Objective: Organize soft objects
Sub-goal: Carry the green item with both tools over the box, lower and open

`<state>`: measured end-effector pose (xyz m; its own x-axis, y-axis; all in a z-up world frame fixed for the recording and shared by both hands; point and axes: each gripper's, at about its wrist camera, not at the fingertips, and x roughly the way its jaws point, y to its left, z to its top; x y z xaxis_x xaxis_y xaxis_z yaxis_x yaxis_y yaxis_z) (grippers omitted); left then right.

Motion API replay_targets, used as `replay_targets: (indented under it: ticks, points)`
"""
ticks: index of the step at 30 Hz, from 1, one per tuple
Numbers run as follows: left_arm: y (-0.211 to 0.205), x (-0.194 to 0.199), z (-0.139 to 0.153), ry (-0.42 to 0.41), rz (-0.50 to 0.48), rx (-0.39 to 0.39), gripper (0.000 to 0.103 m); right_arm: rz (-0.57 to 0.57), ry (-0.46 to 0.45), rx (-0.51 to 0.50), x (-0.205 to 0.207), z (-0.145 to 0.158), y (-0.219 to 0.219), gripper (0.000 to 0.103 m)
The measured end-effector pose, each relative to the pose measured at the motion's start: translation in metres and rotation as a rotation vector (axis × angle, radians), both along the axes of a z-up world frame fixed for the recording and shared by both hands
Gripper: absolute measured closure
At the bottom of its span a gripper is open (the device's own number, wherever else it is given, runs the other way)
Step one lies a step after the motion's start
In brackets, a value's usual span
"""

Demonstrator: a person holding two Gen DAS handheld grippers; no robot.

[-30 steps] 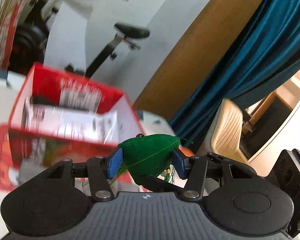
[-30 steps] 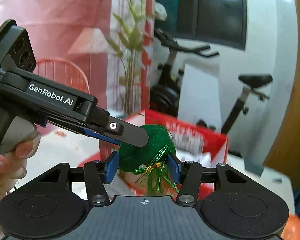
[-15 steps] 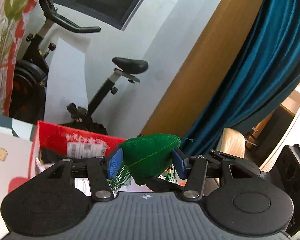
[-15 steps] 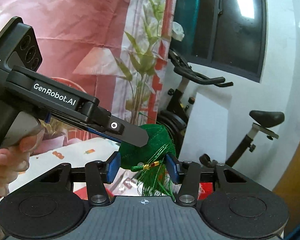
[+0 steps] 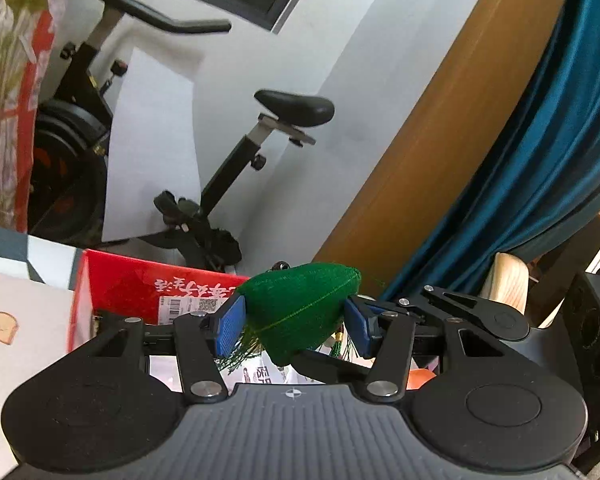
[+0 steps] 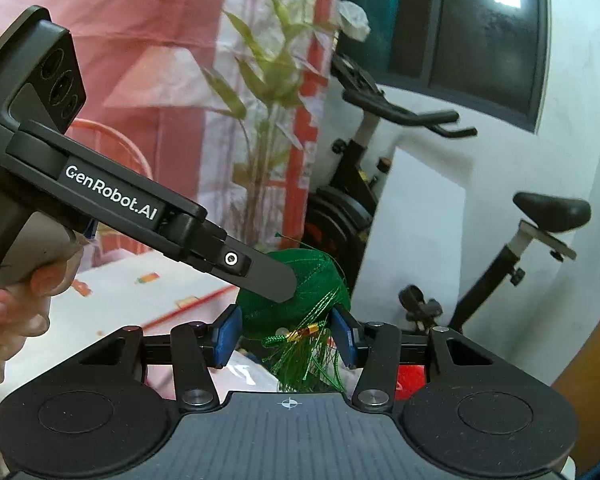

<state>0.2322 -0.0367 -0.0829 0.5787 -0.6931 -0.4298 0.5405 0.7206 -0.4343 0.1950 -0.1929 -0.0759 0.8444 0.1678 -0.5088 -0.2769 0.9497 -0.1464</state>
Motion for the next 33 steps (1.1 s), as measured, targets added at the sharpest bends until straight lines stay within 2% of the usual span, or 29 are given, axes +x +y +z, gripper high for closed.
replay_targets:
  ticks: [10,15,25,29,33]
  points:
    - [-0.048,0.059,-0.029,0.050,-0.069,0.023,0.047,-0.082,0.018,0.004,0.034,-0.033,-0.057,0.058]
    - [-0.070,0.082,-0.051,0.104,-0.083,0.057,0.047,-0.116,0.041,0.013,0.046,-0.053,-0.077,0.059]
    - [-0.093,0.107,-0.075,0.153,-0.085,0.080,0.047,-0.228,0.108,0.024,0.055,-0.086,-0.101,0.063]
    - [-0.096,0.105,-0.074,0.135,-0.077,0.106,0.047,-0.257,0.115,0.035,0.049,-0.087,-0.108,0.063]
    - [-0.087,0.095,-0.065,0.077,-0.045,0.138,0.047,-0.281,0.116,0.045,0.038,-0.085,-0.109,0.063]
